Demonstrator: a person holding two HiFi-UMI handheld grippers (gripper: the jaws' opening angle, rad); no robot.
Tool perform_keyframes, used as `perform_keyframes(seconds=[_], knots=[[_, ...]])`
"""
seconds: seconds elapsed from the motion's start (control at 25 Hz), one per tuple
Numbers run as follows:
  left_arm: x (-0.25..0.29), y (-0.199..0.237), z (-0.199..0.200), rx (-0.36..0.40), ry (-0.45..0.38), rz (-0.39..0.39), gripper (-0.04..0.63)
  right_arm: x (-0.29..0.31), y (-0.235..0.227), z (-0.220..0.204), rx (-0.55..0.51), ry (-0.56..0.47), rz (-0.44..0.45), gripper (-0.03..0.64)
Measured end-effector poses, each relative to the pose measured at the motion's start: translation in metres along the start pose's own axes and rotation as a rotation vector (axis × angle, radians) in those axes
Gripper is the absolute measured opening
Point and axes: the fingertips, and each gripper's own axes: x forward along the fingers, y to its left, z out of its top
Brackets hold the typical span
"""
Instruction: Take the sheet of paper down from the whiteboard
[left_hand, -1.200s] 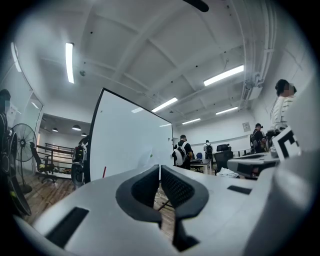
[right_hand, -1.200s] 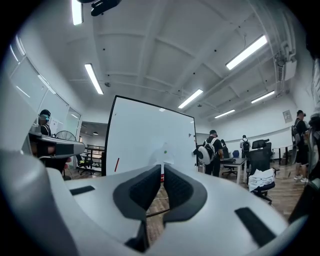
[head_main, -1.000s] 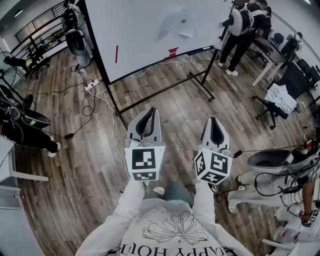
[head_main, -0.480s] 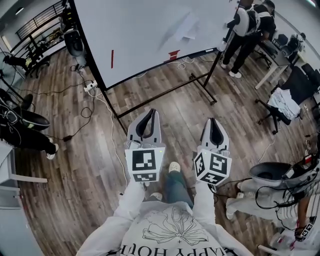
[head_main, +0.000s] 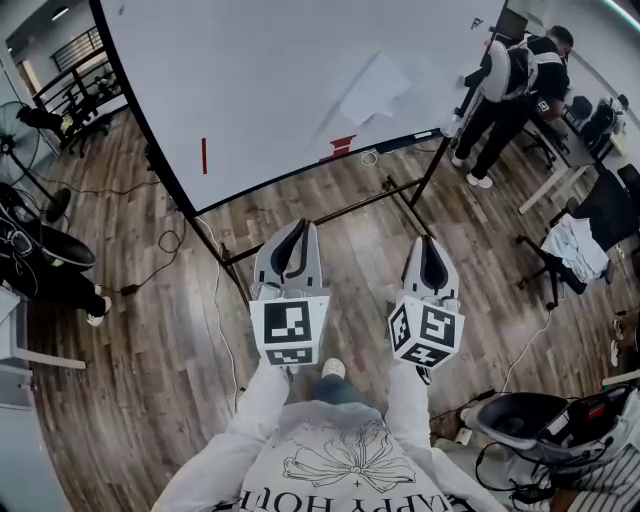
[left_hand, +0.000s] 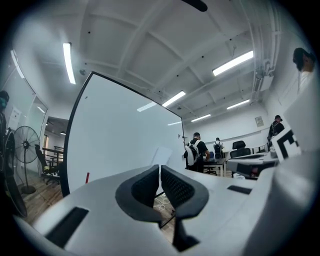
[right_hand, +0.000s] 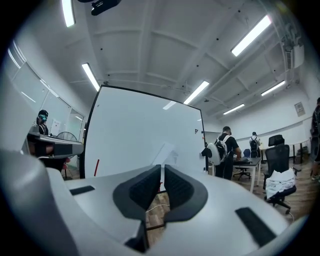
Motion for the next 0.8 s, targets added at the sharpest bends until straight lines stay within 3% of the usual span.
perform_keyframes(seconds=[0.8], knots=[[0.169, -0.017, -0.017, 0.031, 0.041, 0.022, 0.014, 0.152, -0.065, -0.014, -0.010, 0.019, 0.051, 0.006]])
